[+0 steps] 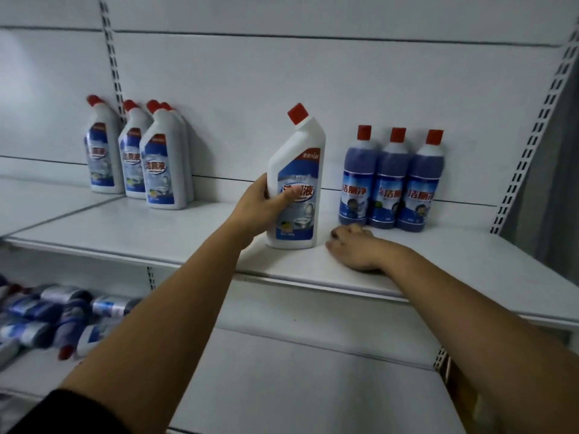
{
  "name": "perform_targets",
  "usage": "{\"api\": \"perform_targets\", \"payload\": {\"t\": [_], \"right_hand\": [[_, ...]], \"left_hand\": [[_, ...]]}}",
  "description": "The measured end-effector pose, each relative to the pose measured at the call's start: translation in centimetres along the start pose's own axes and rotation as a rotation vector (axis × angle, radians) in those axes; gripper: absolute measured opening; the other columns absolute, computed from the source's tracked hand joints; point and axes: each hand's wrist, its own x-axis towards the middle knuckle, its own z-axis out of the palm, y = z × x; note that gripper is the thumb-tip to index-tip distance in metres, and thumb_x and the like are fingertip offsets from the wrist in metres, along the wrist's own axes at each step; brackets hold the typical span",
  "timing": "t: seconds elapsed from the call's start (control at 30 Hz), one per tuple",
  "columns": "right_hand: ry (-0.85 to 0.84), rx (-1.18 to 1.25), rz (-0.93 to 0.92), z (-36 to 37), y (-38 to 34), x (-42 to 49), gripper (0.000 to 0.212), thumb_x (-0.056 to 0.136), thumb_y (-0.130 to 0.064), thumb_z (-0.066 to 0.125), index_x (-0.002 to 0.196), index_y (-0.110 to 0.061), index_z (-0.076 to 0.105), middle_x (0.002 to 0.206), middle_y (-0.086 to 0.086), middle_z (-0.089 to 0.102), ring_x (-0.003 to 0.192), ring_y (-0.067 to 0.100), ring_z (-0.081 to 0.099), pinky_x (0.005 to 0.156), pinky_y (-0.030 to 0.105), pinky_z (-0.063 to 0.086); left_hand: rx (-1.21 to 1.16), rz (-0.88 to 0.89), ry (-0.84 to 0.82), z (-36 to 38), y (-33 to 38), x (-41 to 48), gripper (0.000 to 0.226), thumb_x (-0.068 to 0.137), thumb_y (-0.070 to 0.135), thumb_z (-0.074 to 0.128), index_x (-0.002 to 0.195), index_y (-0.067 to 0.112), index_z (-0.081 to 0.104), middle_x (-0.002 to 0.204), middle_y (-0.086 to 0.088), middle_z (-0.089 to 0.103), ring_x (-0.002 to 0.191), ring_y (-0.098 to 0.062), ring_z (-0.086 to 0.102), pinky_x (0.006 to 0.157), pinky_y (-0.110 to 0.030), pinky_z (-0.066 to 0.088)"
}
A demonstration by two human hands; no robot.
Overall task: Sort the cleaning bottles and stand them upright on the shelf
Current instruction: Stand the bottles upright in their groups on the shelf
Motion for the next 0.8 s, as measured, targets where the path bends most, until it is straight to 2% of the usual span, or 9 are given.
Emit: {"api": "perform_targets", "payload": {"t": [0.1, 0.23, 0.37, 0.5, 0.67, 0.8], "right_hand": [[0.018, -0.001, -0.059, 0.6, -3.2, -2.2, 0.056, 0.102, -0.048, 0.029, 0.152, -0.024, 0.025, 0.159, 0.007, 0.018, 0.142, 0.031, 0.026, 0.116, 0.048, 0.025], [0.033, -0.024, -0.117, 1.8, -8.7, -3.1, 0.050, 0.103, -0.044, 0.026, 0.151, -0.027, 0.026, 0.158, 0.004, 0.021, 0.141, 0.031, 0.028, 0.114, 0.048, 0.024], [0.072, -0.006, -0.135, 3.3, -14.9, -1.2, 0.048, 0.103, -0.041, 0.026, 0.149, -0.029, 0.028, 0.158, 0.004, 0.024, 0.140, 0.030, 0.029, 0.114, 0.044, 0.024], [0.086, 0.044, -0.124, 4.4, -21.4, 1.2, 0.046, 0.102, -0.042, 0.029, 0.147, -0.031, 0.032, 0.156, 0.000, 0.026, 0.139, 0.027, 0.031, 0.114, 0.042, 0.023], [0.100, 0.093, -0.108, 5.3, -28.7, 3.9, 0.046, 0.101, -0.043, 0.033, 0.145, -0.030, 0.037, 0.156, 0.000, 0.029, 0.137, 0.026, 0.035, 0.114, 0.040, 0.027], [0.112, 0.082, -0.121, 6.0, -33.7, 5.4, 0.048, 0.102, -0.042, 0.034, 0.147, -0.026, 0.036, 0.156, 0.002, 0.030, 0.136, 0.026, 0.038, 0.112, 0.039, 0.031]], "left_hand": [[-0.009, -0.001, 0.020, -3.1, 0.0, -1.2, 0.037, 0.088, 0.036, 0.068, 0.120, 0.026, 0.054, 0.105, 0.008, 0.069, 0.091, -0.011, 0.070, 0.066, -0.025, 0.059], [-0.004, 0.008, 0.045, -8.7, -0.9, -2.1, 0.028, 0.090, 0.030, 0.066, 0.114, 0.025, 0.053, 0.099, 0.009, 0.068, 0.083, -0.005, 0.069, 0.057, -0.017, 0.054], [0.021, 0.019, 0.044, -16.0, -2.4, -1.6, 0.035, 0.088, 0.034, 0.067, 0.119, 0.023, 0.055, 0.107, 0.004, 0.069, 0.094, -0.011, 0.069, 0.067, -0.025, 0.057], [0.013, 0.014, 0.019, -24.0, -4.0, -0.6, 0.023, 0.088, 0.030, 0.068, 0.107, 0.031, 0.057, 0.099, 0.009, 0.070, 0.088, -0.007, 0.071, 0.065, -0.024, 0.056], [-0.005, -0.011, 0.008, -33.1, -5.8, 1.3, 0.031, 0.085, 0.030, 0.071, 0.111, 0.036, 0.056, 0.109, 0.005, 0.069, 0.098, -0.015, 0.068, 0.072, -0.034, 0.057], [0.011, -0.042, -0.014, -38.2, -7.1, 3.5, 0.047, 0.082, 0.031, 0.073, 0.124, 0.030, 0.053, 0.114, 0.004, 0.068, 0.101, -0.018, 0.067, 0.080, -0.041, 0.058]]}}
